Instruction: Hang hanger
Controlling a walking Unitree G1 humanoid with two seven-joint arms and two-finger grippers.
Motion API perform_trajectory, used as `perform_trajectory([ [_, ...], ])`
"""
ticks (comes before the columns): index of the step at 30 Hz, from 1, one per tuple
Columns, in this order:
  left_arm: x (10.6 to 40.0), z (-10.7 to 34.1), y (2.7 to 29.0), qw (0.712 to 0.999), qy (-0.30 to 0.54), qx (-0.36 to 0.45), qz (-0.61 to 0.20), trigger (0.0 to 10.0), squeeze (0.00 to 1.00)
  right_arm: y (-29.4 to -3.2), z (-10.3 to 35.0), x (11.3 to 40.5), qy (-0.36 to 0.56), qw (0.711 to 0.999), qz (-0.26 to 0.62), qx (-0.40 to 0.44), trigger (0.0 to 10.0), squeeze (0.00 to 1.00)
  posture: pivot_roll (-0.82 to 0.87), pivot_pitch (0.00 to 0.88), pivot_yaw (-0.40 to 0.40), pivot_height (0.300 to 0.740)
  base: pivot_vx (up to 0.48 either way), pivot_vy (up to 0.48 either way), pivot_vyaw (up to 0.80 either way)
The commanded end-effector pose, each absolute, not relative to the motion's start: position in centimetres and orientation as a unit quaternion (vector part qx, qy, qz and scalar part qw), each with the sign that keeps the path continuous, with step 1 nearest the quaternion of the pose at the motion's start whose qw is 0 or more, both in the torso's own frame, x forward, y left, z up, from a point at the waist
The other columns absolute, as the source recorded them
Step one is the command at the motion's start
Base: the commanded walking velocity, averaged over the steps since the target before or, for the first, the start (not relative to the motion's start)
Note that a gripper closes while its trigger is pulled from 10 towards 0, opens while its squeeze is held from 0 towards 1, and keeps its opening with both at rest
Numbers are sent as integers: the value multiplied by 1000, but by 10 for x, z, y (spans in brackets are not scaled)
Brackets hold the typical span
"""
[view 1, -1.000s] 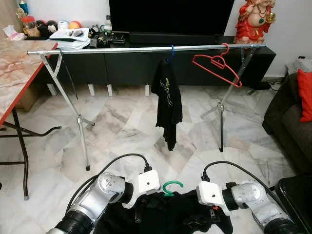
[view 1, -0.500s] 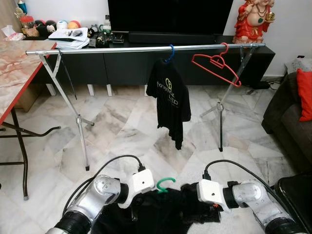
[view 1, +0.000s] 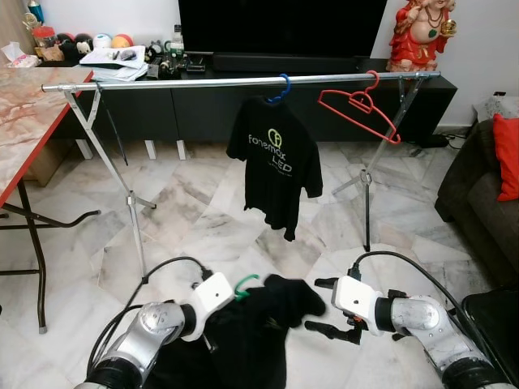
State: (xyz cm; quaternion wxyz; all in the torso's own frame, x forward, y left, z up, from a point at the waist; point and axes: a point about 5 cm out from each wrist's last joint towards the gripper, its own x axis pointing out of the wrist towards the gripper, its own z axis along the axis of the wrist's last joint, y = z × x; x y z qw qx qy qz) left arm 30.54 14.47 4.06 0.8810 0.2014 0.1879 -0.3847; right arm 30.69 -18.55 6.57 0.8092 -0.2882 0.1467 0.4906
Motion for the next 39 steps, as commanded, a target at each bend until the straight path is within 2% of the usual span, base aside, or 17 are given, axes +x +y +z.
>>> perform_trajectory([
  [1, 308, 45, 143, 882, 176, 209, -385, 0, 0, -188, 64, 306, 150, 816, 483, -279, 10000, 0, -34, 43, -9, 740, 0, 0, 0],
  [27, 308, 45, 143, 882, 176, 209, -385, 0, 0, -188, 64, 306, 150, 816, 483, -279, 10000, 0, -34, 43, -9, 740, 0, 0, 0],
  [28, 311, 41, 153, 901, 174, 212, -335, 3412, 0, -191, 60, 306, 153, 836, 454, -268, 10000, 0, -34, 40, -8, 740, 0, 0, 0],
  [29, 305, 39, 165, 919, 148, 212, -297, 10000, 0, -195, 12, 283, 224, 907, 314, -168, 10000, 0, -29, 39, 17, 740, 0, 0, 0],
  [30, 297, 39, 174, 931, 113, 212, -275, 10000, 0, -193, -48, 232, 347, 925, 139, -70, 10000, 0, -29, 41, 17, 740, 0, 0, 0],
  [31, 297, 39, 174, 931, 113, 212, -275, 10000, 0, -193, -48, 232, 347, 925, 139, -70, 10000, 0, -29, 41, 17, 740, 0, 0, 0],
  [32, 296, 40, 172, 927, 104, 218, -287, 10000, 0, -191, -59, 219, 375, 918, 115, -60, 10000, 0, -27, 47, 16, 740, 0, 0, 0],
  [35, 297, 42, 168, 916, 101, 238, -306, 10000, 0, -188, -61, 216, 380, 913, 131, -74, 10000, 0, -26, 50, 16, 740, 0, 0, 0],
  [39, 300, 42, 168, 918, 98, 251, -292, 10000, 0, -187, -62, 213, 383, 912, 126, -76, 10000, 0, -25, 51, 18, 740, 0, 0, 0],
])
